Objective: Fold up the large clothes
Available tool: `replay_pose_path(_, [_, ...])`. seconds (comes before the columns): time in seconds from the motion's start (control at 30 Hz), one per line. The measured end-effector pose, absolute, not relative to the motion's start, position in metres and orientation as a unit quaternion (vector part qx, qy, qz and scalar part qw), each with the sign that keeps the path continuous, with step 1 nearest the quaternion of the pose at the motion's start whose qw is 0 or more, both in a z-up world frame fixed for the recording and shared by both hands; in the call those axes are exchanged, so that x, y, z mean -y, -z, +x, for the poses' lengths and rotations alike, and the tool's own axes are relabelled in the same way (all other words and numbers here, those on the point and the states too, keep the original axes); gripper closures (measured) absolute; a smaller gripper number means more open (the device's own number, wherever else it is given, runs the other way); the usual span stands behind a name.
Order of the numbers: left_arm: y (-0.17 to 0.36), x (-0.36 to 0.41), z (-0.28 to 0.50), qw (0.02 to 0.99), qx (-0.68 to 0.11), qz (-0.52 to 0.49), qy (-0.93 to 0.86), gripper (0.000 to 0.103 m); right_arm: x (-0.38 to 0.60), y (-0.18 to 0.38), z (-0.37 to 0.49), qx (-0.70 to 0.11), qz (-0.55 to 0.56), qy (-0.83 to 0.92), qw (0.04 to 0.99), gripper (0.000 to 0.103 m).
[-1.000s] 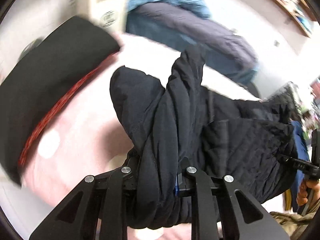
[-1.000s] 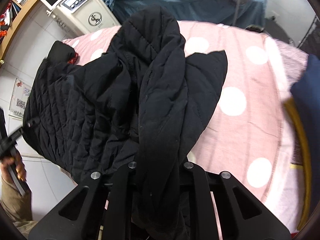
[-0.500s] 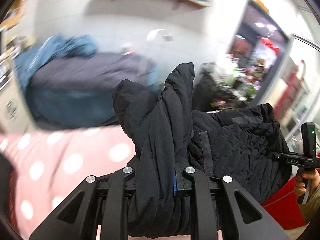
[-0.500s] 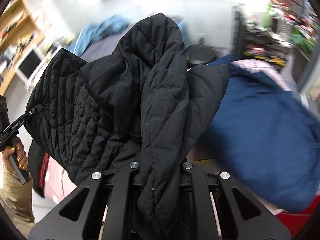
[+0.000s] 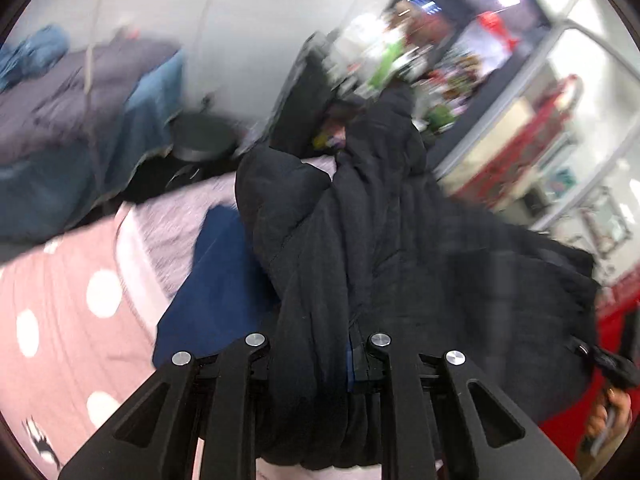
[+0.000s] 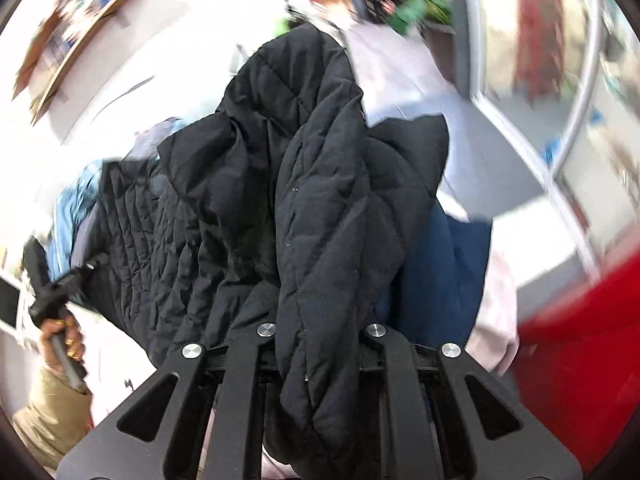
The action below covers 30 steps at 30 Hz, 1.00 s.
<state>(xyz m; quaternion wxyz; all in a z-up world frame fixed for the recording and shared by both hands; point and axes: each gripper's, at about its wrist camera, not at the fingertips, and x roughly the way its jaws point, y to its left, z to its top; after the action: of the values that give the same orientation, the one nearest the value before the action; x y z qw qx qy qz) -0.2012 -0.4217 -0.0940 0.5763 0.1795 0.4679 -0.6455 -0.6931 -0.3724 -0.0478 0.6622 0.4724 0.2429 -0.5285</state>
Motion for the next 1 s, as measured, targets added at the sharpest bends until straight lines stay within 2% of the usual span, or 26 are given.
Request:
replay_pose_path(0.13, [0.139, 0.436, -0.173, 0.555, -0.526, 0.168, 0.622, 0.074, 0.383, 0.102, -0.703, -0.193, 0.556, 0.521, 0.618, 0.085])
replay_pose_path(0.2, [0.145, 0.446, -0.179, 0.555, -0.521, 0.187, 0.621, 0.059, 0.386, 0.124, -0.707, -0.182, 0.585, 0.523, 0.592, 0.08])
replay_pose_path(0.23, [0.148, 0.45, -0.185, 0.559, -0.509, 0.206, 0.621, 0.055, 0.395, 0.134, -0.707, -0.184, 0.591, 0.526, 0.584, 0.08])
replay_pose_path(0.27, [0.149, 0.453, -0.191, 0.567, -0.497, 0.222, 0.618, 0.048, 0.402, 0.138, -0.708, -0.186, 0.593, 0.528, 0.578, 0.078])
replay_pose_path(0.37, [0.147, 0.456, -0.195, 0.585, -0.482, 0.239, 0.608, 0.04, 0.413, 0.14, -0.712, -0.192, 0.599, 0.531, 0.568, 0.072])
replay_pose_path(0.5, [0.137, 0.451, -0.195, 0.61, -0.463, 0.259, 0.589, 0.02, 0.416, 0.14, -0.712, -0.2, 0.6, 0.541, 0.555, 0.064])
replay_pose_path(0.57, [0.134, 0.443, -0.192, 0.618, -0.466, 0.256, 0.579, 0.018, 0.413, 0.138, -0.71, -0.205, 0.594, 0.549, 0.552, 0.062])
replay_pose_path(0.63, [0.129, 0.441, -0.189, 0.624, -0.473, 0.248, 0.57, 0.017, 0.412, 0.132, -0.707, -0.212, 0.586, 0.559, 0.547, 0.055])
replay_pose_path(0.93, [0.088, 0.418, -0.191, 0.661, -0.421, 0.282, 0.553, 0.011, 0.401, 0.102, -0.696, -0.254, 0.551, 0.573, 0.551, 0.045])
replay_pose_path(1.0, [0.082, 0.412, -0.193, 0.664, -0.414, 0.295, 0.549, 0.01, 0.398, 0.092, -0.69, -0.279, 0.537, 0.573, 0.553, 0.036])
